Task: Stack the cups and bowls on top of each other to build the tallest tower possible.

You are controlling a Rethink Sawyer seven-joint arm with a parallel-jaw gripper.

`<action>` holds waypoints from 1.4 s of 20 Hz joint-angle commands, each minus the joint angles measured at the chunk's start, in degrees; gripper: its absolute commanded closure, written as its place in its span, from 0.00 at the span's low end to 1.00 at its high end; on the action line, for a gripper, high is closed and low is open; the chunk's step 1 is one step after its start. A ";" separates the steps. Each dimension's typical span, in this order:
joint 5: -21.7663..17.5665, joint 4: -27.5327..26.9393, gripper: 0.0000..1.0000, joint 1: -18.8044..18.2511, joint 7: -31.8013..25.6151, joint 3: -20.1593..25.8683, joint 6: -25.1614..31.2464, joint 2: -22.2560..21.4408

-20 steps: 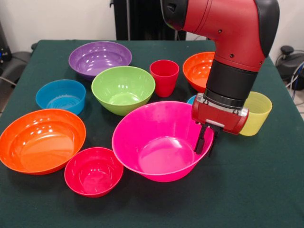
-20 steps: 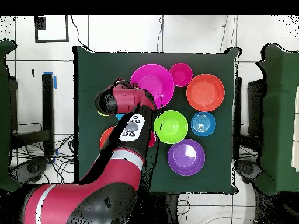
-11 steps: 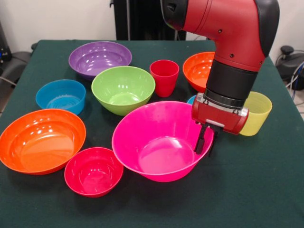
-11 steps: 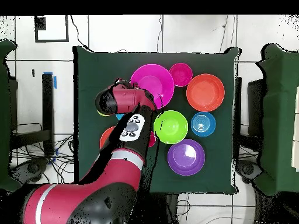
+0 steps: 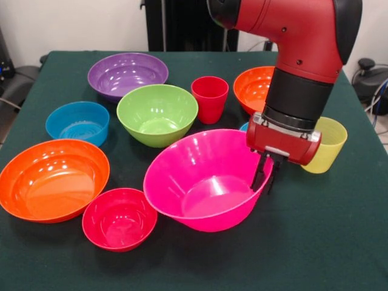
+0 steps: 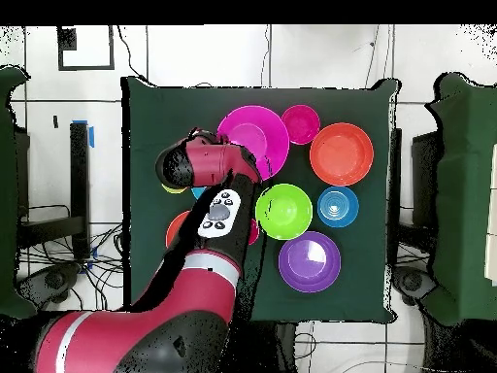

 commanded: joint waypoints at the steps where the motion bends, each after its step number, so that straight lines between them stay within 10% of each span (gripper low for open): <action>1: -4.84 3.65 1.00 -1.26 -5.87 8.35 8.42 -4.95; 28: -6.51 7.97 1.00 -2.28 -6.64 9.93 12.19 -10.34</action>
